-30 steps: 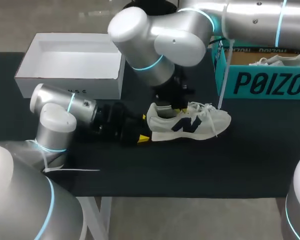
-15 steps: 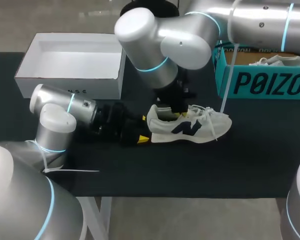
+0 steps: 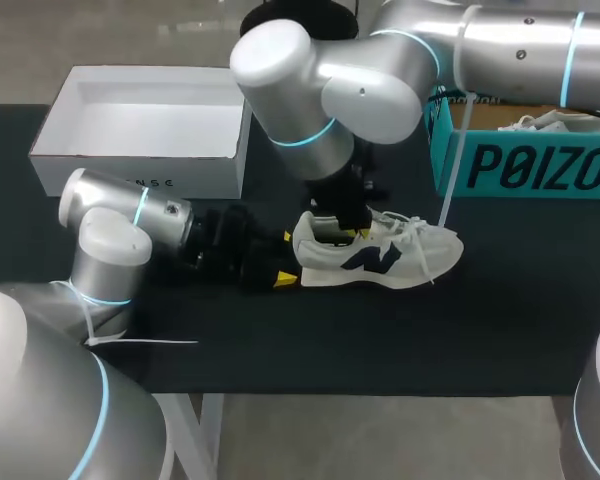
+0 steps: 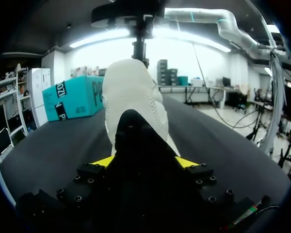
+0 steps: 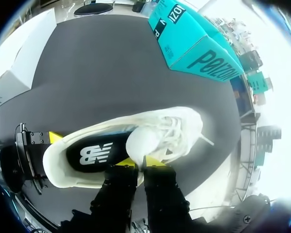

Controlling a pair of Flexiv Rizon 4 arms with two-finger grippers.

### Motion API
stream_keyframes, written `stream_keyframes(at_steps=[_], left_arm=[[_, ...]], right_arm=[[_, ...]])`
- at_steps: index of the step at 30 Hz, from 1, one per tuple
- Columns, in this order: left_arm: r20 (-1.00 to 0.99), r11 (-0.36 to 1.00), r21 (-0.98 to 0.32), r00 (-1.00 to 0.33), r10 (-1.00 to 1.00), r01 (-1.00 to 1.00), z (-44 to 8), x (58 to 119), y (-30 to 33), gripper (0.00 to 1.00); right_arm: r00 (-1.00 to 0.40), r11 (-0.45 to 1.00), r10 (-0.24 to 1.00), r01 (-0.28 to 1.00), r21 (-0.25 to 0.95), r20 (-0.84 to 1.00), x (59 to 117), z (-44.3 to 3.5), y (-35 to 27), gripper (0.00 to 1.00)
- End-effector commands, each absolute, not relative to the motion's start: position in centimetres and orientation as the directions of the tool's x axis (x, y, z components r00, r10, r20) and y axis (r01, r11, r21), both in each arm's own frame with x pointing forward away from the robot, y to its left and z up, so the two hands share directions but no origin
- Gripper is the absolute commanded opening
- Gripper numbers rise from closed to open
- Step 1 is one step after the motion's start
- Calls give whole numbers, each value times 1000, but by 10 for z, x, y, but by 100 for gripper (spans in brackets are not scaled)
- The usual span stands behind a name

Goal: Take the shoe out of the shoebox, open the shoe tongue, remove and reinsert the insole, then place the shoe into the shoebox

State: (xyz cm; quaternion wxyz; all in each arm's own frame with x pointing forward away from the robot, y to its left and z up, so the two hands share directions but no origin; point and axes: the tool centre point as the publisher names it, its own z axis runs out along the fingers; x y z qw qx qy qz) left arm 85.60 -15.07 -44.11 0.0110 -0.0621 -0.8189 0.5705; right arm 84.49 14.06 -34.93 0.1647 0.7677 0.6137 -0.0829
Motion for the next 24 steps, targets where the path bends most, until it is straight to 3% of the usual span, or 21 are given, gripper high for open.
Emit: stream_keyframes(at_steps=[1, 2, 4, 5, 6, 24], left_arm=[[-51, 342, -936, -992, 115, 87, -443, 857, -151, 0], [-51, 342, -936, -992, 115, 87, -443, 857, -151, 0], [-51, 342, -936, -992, 115, 87, -443, 857, -151, 0], [-51, 342, -936, -992, 115, 87, -443, 857, -151, 0], [-51, 342, -936, -992, 115, 87, -443, 857, -151, 0], [-51, 342, -936, -992, 115, 87, -443, 857, -151, 0]], right_arm=[[233, -193, 915, 970, 147, -331, 845, -352, 144, 0], [234, -195, 914, 970, 147, -332, 845, -352, 144, 20], [235, -197, 914, 970, 145, -331, 844, -352, 144, 48], [236, -198, 913, 970, 144, -332, 844, -351, 144, 92], [236, -199, 913, 969, 143, -332, 844, -351, 144, 100], [206, -146, 909, 972, 185, -363, 855, -333, 149, 100]])
